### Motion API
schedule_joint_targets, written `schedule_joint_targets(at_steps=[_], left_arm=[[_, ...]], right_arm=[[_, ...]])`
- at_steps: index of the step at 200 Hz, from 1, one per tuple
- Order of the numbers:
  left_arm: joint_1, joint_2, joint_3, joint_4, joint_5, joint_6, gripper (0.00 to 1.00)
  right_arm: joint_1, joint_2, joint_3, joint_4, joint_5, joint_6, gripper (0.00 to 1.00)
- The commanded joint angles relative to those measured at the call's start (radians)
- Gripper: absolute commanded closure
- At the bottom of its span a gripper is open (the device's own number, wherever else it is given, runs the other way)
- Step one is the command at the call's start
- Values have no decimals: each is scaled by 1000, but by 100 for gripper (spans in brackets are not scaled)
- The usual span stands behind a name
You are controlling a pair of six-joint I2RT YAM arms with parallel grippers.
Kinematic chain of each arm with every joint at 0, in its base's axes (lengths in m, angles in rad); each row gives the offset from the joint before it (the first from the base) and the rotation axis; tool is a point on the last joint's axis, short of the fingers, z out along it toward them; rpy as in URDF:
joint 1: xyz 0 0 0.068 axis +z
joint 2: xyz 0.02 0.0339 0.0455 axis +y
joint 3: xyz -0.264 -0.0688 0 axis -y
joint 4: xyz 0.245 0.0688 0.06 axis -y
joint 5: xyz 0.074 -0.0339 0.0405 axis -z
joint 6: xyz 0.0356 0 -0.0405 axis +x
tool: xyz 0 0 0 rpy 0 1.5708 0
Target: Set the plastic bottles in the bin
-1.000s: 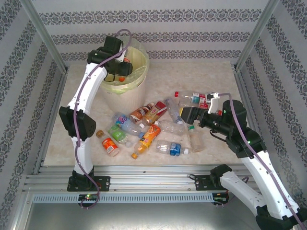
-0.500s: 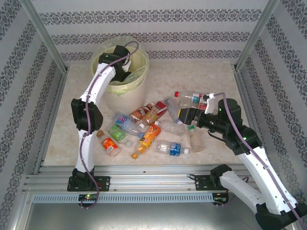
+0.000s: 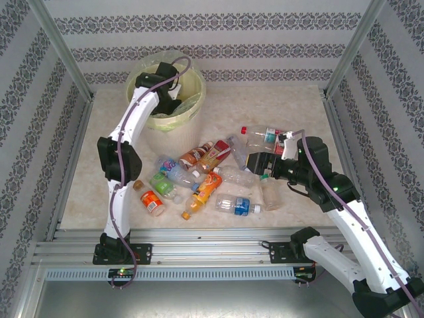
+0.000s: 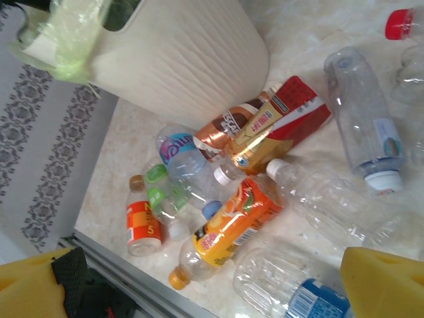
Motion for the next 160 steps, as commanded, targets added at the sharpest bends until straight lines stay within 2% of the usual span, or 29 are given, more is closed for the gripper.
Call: schedule_joint_targets(at_steps=[1, 28, 63, 96, 138, 160], left_arm=[[13, -94, 40, -37, -14, -20, 0], [12, -137, 53, -36, -6, -36, 0], [13, -223, 49, -32, -2, -62, 0], [13, -346, -6, 13, 42, -84, 0], [8, -564, -206, 119, 89, -74, 0], [6, -710, -371, 217, 185, -86, 0]], right_arm=[[-12, -35, -6, -24, 29, -37, 2], [-38, -41, -9, -80, 59, -55, 2], [-58, -40, -3, -199, 187, -88, 3], [-67, -19, -47, -212, 174, -94, 15], [-69, 29, -96, -245, 232, -87, 22], [-73, 63, -108, -265, 266, -91, 22]])
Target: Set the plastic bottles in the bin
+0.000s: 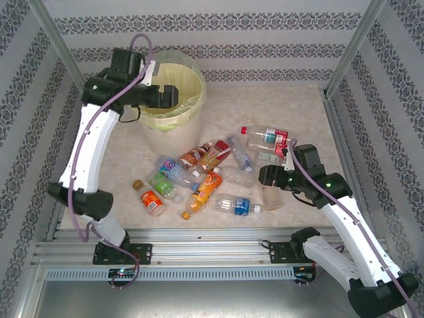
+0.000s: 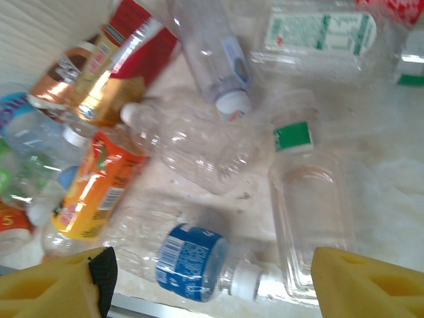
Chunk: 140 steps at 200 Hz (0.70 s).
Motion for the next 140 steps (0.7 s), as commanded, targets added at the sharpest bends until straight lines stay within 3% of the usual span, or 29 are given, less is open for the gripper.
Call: schedule_joint_targets(at_steps=[1, 37, 65, 92, 140], left_arm=[[5, -138, -142, 130, 110, -22, 0], [-56, -343, -422, 227, 173, -67, 0], [-180, -482, -599, 302, 161, -122, 0], [-286, -551, -688, 308, 116, -161, 0], [-412, -645, -916, 506, 181, -253, 0]], right_arm=[[-13, 27, -15, -46, 70, -13, 22], [-29, 104, -23, -44, 100, -3, 22], [-49, 178, -19, -32, 107, -7, 22], [-66, 237, -20, -17, 127, -30, 21], [-89, 350, -10, 34, 111, -72, 20]])
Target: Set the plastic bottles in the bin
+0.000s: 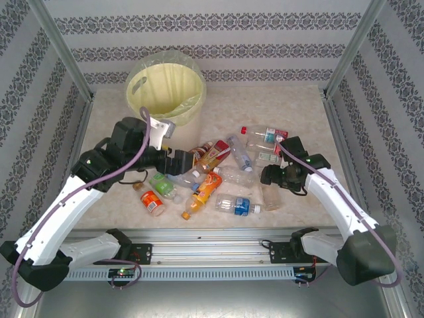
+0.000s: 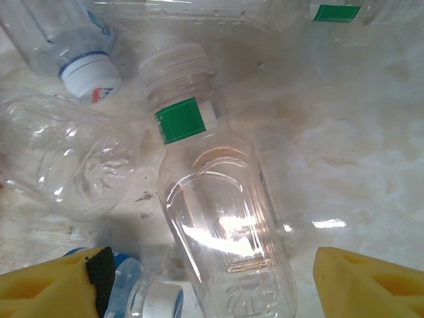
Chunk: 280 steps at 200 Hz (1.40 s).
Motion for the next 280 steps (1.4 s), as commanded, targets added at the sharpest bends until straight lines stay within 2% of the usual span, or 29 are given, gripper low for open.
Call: schedule_joint_targets(at_steps=[1, 38, 74, 150, 262, 280], left_arm=[[-62, -34, -83, 165, 32, -75, 0], [-154, -45, -219, 372, 50, -150, 0], [-230, -15, -290, 477, -2, -158, 0], [-274, 8, -406, 710, -42, -239, 0], [-285, 59, -386, 701, -47, -242, 0], [-285, 59, -389, 699, -48, -245, 0]], right_arm=[[-8, 38, 4, 33, 16, -41, 20], [-9, 122, 50, 52, 17, -96, 21], [-9, 232, 103, 71, 4, -137, 24], [-8, 406, 153, 160, -1, -166, 30], [36, 536, 173, 196, 88, -184, 38], [47, 537, 178, 191, 121, -183, 43]])
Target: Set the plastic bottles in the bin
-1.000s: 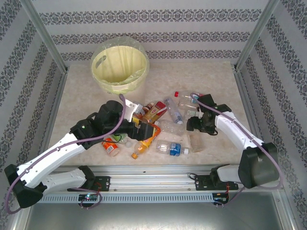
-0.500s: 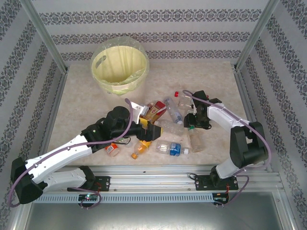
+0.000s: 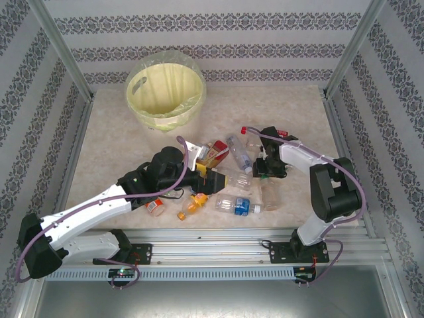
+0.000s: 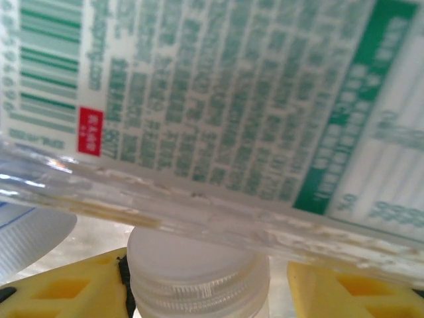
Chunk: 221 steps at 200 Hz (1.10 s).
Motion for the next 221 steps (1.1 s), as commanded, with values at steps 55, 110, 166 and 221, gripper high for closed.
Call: schedule_joint_targets(at_steps=[55, 110, 166, 221], left_arm=[[-20, 7, 22, 11, -54, -18, 0], [-20, 52, 41, 26, -41, -27, 0], [-24, 151, 66, 106, 15, -50, 0], [-59, 252, 126, 167, 68, -42, 0]], right_arm=[[38, -72, 14, -34, 112, -7, 60], [56, -277, 15, -110, 127, 23, 62], [67, -513, 38, -63, -54, 143, 62], [106, -573, 60, 39, -205, 295, 63]])
